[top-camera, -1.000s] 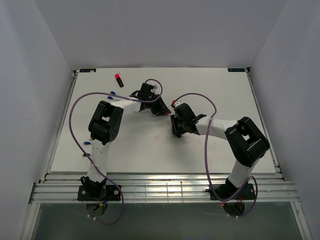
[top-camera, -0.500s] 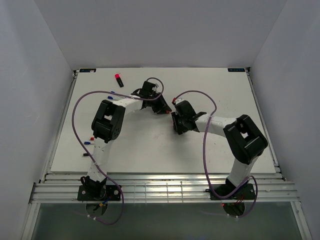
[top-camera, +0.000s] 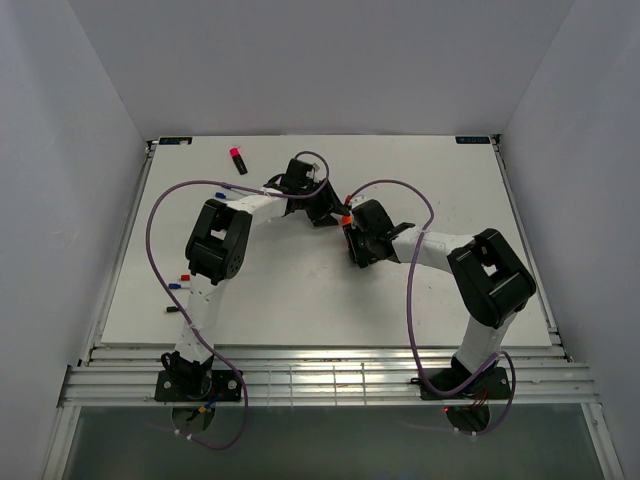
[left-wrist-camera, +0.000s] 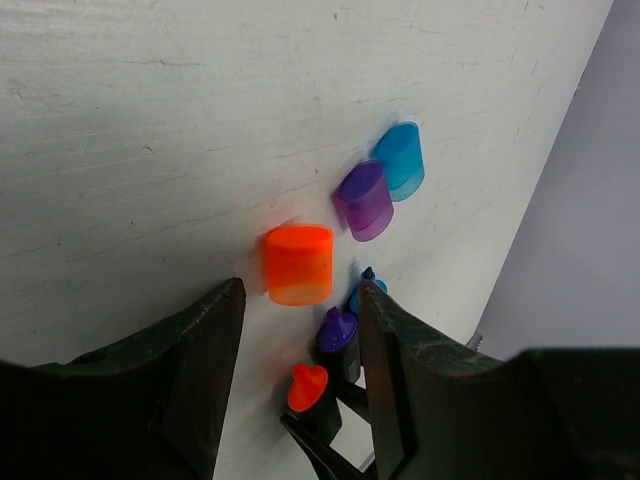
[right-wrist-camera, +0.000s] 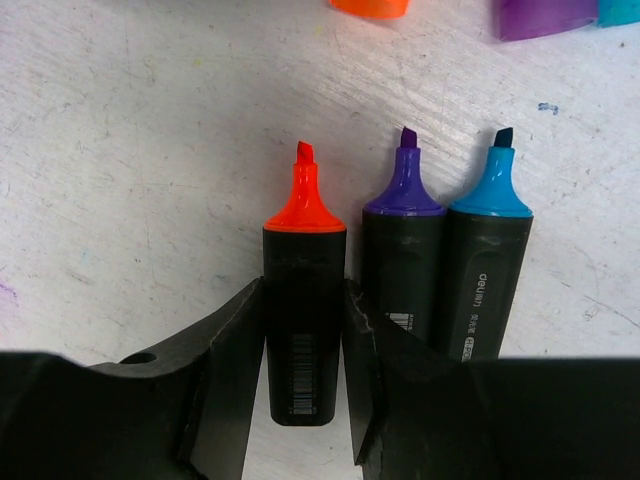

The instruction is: Open the pen caps

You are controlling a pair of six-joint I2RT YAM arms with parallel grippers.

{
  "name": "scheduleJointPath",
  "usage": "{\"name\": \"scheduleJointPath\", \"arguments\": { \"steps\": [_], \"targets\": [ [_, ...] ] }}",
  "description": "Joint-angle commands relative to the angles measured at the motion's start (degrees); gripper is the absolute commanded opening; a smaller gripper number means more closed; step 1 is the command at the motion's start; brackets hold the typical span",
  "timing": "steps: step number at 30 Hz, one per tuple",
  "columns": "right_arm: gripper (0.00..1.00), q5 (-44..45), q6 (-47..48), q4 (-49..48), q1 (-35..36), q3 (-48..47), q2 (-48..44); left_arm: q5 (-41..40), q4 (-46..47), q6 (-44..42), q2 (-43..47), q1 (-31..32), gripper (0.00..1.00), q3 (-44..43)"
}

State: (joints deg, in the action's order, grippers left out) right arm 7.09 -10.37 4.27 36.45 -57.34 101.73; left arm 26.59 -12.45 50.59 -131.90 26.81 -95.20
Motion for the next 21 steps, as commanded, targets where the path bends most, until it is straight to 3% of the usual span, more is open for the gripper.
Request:
{"name": "scheduleJointPath", "arguments": {
  "steps": [1,10,16,21],
  "targets": [
    [0.42,-0.41,1.84,0.39,-0.32,-1.46,0.84,-2.86,-2.84,-1.37,2.51,-0.26,0.60,-0.25],
    [0.52,-1.12,3.07,1.26,-0.24,-4.70,-1.89,-5.05,-5.47,-4.18,13.32,-4.57,0.64,3.35],
    [0.53,-1.20,4.39,3.29,-0.32,-9.36,-3.56,-6.90,-8.99,-6.46,22.45,-8.26,0.67,5.89],
    [0.54,-4.01,6.50,4.25,-0.32,-19.72,1.08,-11.55,-13.47,-7.61,30.19,-10.89,0.69,8.44]
  ]
}}
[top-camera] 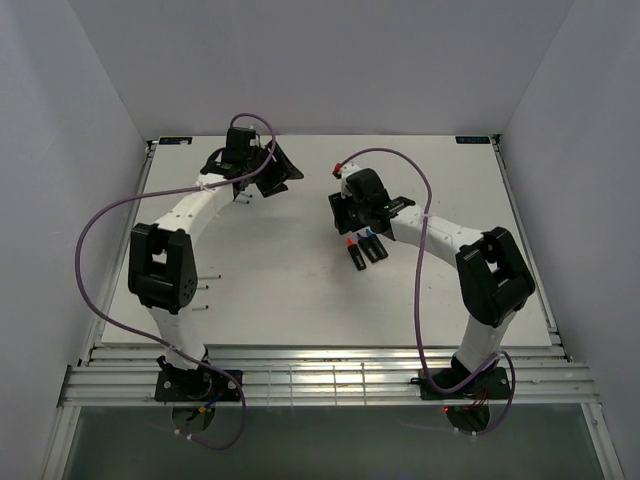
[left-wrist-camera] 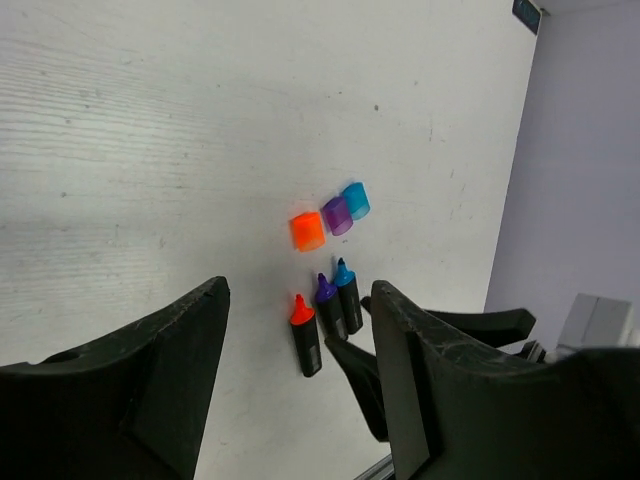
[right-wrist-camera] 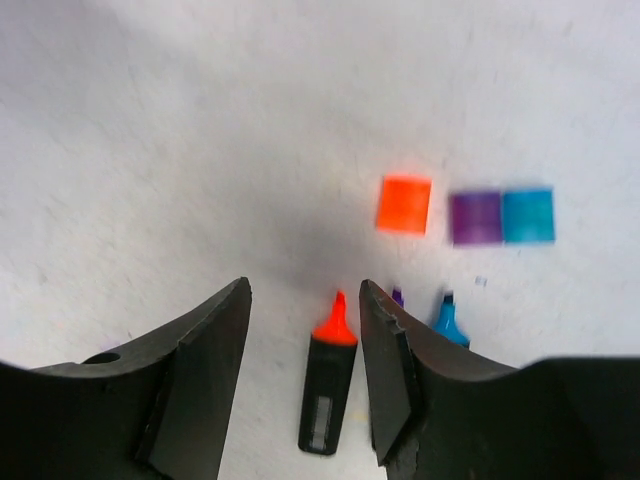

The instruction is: Open the pen caps

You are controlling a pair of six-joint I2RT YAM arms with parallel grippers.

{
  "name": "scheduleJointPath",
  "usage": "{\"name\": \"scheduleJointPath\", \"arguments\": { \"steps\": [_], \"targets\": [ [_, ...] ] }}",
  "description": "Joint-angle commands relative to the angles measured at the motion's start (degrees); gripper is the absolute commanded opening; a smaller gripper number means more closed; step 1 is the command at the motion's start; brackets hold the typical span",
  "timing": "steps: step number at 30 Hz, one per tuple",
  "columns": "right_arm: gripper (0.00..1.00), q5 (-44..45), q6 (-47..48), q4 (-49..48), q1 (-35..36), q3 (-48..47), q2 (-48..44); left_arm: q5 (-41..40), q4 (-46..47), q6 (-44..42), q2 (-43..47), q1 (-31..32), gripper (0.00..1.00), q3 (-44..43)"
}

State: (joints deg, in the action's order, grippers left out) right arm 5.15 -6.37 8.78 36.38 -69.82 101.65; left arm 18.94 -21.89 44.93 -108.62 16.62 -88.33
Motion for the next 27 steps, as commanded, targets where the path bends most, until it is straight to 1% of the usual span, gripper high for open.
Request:
{"name": "scheduleJointPath", "arguments": {
  "steps": [1,2,3,5,6,8,9,10,13,16,19,20,23,27],
  "targets": [
    [0.54,-2.25,2.50,0.62,-0.26,-9.61,2.58,-5.39,-4.65,-2.12,8.15,-1.15,0.69,2.02],
    [0.54,-2.51,2.50,2.63,-0.26,-11.89,5.46,-6.62,-5.18,-2.39,9.46,-1.76,0.70,2.46],
    [0.54,-3.21,2.50,3.69,-0.26,-16.27,6.80,-8.64,-6.57,-2.82,9.39,-3.07,0.70,2.03],
    [0.54,-3.74,2.42,4.76,-0.17,-19.11,8.82,-12.24,-9.56,-4.22,7.99,-4.14,0.68,-0.42],
    [0.54,-4.26,2.24,4.85,-0.17,-20.17,9.01,-17.39,-12.53,-4.93,5.20,-4.23,0.66,-4.44],
    [0.54,-4.53,1.63,4.76,-0.17,-20.27,8.31,-21.91,-14.75,-7.21,1.76,-4.32,0.66,-8.85],
    [0.54,-6.79,1.28,4.24,-0.17,-19.83,7.70,-23.58,-15.72,-7.92,-0.08,-4.32,0.65,-13.48],
    [0.54,-7.34,0.84,3.88,0.00,-18.35,7.08,-26.38,-16.95,-8.62,-3.58,-4.23,0.66,-15.62],
    [0.55,-7.69,-0.13,2.57,0.44,-14.22,3.05,-30.70,-17.92,-10.65,-9.22,-4.41,0.66,-22.38],
    [0.55,-9.01,-0.92,1.86,0.71,-9.57,-0.38,-34.22,-17.31,-11.96,-13.35,-4.76,0.66,-27.30],
    [0.55,-9.19,-1.54,0.90,1.06,-5.25,-3.29,-35.98,-17.31,-13.89,-16.62,-5.28,0.66,-31.27],
    [0.55,-9.28,-1.63,0.11,1.06,-2.28,-5.30,-37.64,-17.22,-14.42,-18.63,-5.46,0.66,-33.46],
    [0.56,-9.37,-1.63,-0.95,1.15,2.65,-8.90,-39.67,-16.96,-16.62,-22.06,-6.07,0.66,-37.24],
    [0.56,-9.63,-1.71,-1.92,1.15,6.44,-11.73,-39.94,-14.77,-18.73,-24.35,-6.60,0.67,-38.58]
  ]
}}
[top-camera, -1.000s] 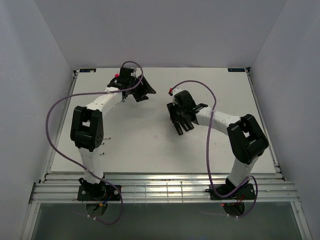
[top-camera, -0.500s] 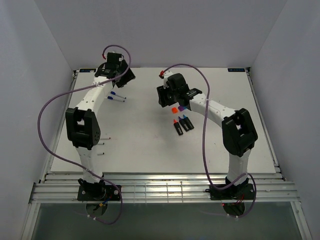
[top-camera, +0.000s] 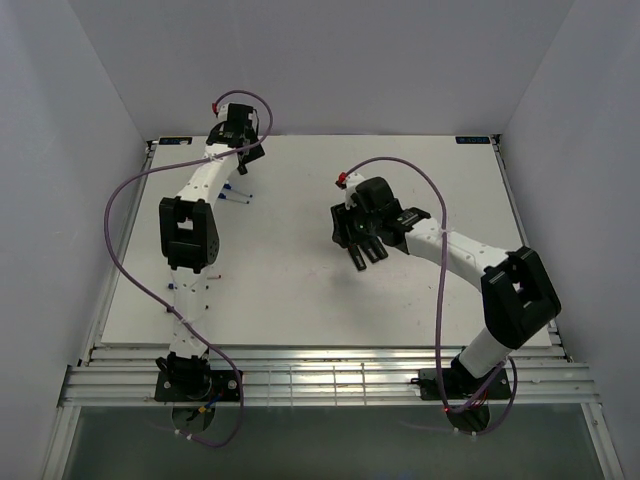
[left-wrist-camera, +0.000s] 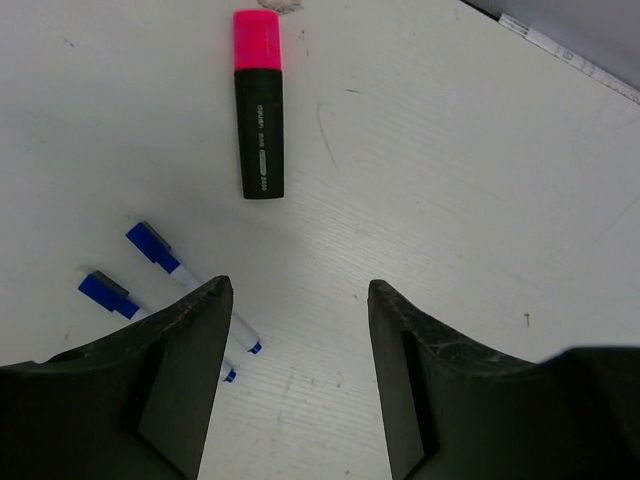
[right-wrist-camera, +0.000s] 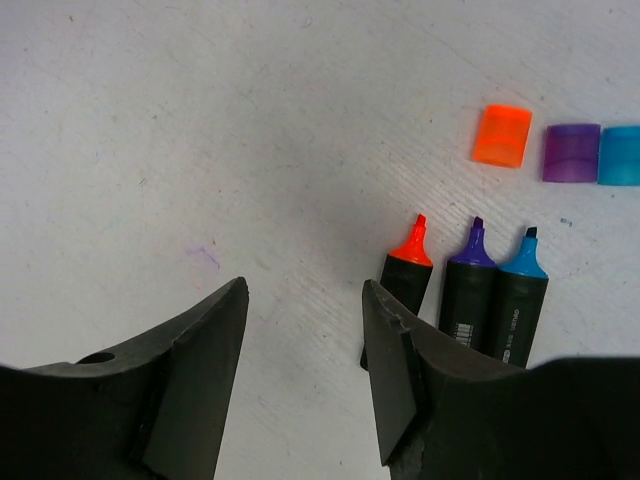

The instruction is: Open the pen caps

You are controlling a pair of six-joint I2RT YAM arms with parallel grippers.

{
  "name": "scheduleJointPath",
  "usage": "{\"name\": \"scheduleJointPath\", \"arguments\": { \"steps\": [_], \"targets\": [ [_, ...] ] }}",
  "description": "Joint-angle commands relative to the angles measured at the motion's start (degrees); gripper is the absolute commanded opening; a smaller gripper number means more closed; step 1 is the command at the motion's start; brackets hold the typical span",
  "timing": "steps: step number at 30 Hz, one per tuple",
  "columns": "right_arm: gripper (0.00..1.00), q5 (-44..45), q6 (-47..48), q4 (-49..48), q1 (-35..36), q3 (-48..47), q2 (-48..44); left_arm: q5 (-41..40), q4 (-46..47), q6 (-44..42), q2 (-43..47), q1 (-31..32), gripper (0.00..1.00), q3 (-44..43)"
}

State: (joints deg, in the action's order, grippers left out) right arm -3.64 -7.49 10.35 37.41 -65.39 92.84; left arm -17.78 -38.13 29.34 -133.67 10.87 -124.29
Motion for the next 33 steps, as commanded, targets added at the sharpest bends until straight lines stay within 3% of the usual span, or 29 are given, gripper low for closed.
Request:
{"name": "scheduleJointPath", "arguments": {
  "steps": [1,21,33],
  "targets": [
    [0.56,-1.02,-0.69,-3.75,0.12,2.54,-3.71,-3.49,2.70,-3.50,0.43,-0.94,0.67,-2.36],
    [0.57,-3.13,-0.78,-6.57,0.12,8.52,-10.57,-4.11,21.50,-11.76,-6.69,-2.61,0.69,0.89],
    [0.57,-3.92,-0.78,-8.33,0.12,9.75,-9.78,-4.28,26.17,-15.72,-9.95,-2.87,0.70,2.12]
  ]
}}
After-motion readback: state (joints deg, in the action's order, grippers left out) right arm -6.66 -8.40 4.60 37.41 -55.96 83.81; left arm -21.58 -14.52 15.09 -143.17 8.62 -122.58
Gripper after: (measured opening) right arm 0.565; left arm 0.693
